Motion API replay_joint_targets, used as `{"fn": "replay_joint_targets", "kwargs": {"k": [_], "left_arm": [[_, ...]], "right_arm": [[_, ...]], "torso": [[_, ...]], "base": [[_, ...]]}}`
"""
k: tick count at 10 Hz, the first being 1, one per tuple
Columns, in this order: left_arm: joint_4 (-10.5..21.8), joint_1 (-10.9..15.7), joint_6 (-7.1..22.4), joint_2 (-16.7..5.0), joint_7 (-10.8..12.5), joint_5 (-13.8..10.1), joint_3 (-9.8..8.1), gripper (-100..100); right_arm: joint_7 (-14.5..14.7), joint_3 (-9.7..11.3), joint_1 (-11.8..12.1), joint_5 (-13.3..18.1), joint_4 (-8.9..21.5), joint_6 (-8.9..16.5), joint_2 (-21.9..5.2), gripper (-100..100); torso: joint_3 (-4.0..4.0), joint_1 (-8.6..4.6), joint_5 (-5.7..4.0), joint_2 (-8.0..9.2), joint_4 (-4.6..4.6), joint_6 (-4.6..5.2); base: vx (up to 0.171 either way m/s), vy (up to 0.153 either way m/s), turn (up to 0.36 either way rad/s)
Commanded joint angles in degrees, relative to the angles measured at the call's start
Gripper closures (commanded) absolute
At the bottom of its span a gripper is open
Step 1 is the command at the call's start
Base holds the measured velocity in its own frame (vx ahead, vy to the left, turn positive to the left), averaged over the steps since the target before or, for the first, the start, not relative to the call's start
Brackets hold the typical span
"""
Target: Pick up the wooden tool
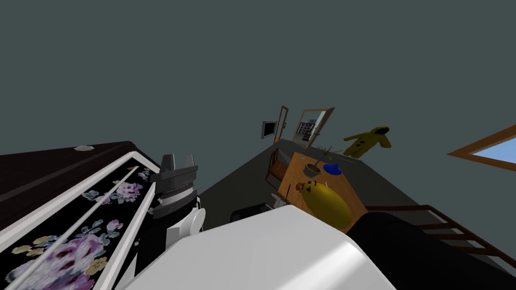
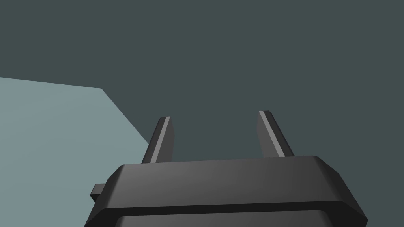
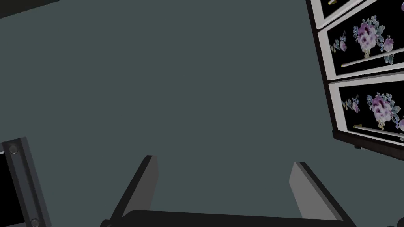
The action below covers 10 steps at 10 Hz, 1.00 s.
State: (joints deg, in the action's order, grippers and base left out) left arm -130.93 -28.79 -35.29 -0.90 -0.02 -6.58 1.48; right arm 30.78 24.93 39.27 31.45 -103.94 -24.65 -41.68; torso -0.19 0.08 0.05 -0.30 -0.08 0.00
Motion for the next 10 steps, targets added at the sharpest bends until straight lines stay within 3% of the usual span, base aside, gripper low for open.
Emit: {"fn": "replay_joint_targets", "kwargs": {"k": [1, 2, 3, 4, 5, 6, 7, 8, 9, 10], "left_arm": [[0.0, 0.0, 0.0, 0.0, 0.0, 0.0, 0.0, 0], [0.0, 0.0, 0.0, 0.0, 0.0, 0.0, 0.0, 0], [0.0, 0.0, 0.0, 0.0, 0.0, 0.0, 0.0, 0], [0.0, 0.0, 0.0, 0.0, 0.0, 0.0, 0.0, 0], [0.0, 0.0, 0.0, 0.0, 0.0, 0.0, 0.0, 0], [0.0, 0.0, 0.0, 0.0, 0.0, 0.0, 0.0, 0], [0.0, 0.0, 0.0, 0.0, 0.0, 0.0, 0.0, 0], [0.0, 0.0, 0.0, 0.0, 0.0, 0.0, 0.0, 0], [0.0, 0.0, 0.0, 0.0, 0.0, 0.0, 0.0, 0], [0.0, 0.0, 0.0, 0.0, 0.0, 0.0, 0.0, 0]], "right_arm": [[1.5, 2.3, -0.3, 2.9, 2.1, 0.8, -2.9, -100], [2.8, 4.3, -0.6, 4.6, 3.5, 1.7, -4.5, -100], [2.8, 4.5, -0.6, 5.7, 3.7, 1.7, -5.3, -100], [4.1, 6.7, -1.1, 7.9, 5.3, 2.7, -6.6, -100], [4.1, 6.7, -1.1, 8.4, 5.3, 2.7, -7.6, -100], [5.3, 8.9, -1.7, 10.7, 6.8, 3.7, -9.5, -100], [5.3, 8.9, -1.7, 11.2, 6.8, 3.7, -9.8, -100], [6.5, 11.2, -2.4, 13.6, 8.2, 4.8, -11.9, -100], [6.5, 11.2, -2.4, 13.9, 8.2, 4.8, -11.9, -100], [7.6, 13.4, -3.1, 16.2, 9.5, 5.8, -13.9, -100]], "torso": [[0.0, 0.0, 0.0, 0.0, 0.0, 0.0], [-0.01, 0.0, -0.01, -0.03, 0.0, -0.01], [-0.12, 0.03, -0.01, -0.24, -0.04, -0.02], [-0.11, 0.0, -0.01, -0.18, -0.04, 0.0], [-0.09, 0.0, -0.01, -0.16, -0.03, -0.02], [-0.03, -0.03, -0.01, -0.04, -0.01, 0.0], [-0.02, -0.06, -0.02, -0.03, 0.0, -0.01], [0.01, -0.1, -0.03, 0.01, 0.0, 0.0], [-0.01, -0.11, -0.03, -0.01, 0.0, -0.01], [0.02, -0.11, -0.04, 0.04, 0.01, 0.0]], "base": [[0.091, 0.033, 0.044], [0.158, 0.047, 0.066], [0.127, 0.033, 0.026], [0.111, 0.034, 0.062], [0.079, 0.024, 0.028], [0.085, 0.014, 0.064], [0.073, 0.004, 0.029], [0.085, 0.005, 0.06], [0.068, 0.001, 0.036], [0.076, 0.004, 0.079]]}}
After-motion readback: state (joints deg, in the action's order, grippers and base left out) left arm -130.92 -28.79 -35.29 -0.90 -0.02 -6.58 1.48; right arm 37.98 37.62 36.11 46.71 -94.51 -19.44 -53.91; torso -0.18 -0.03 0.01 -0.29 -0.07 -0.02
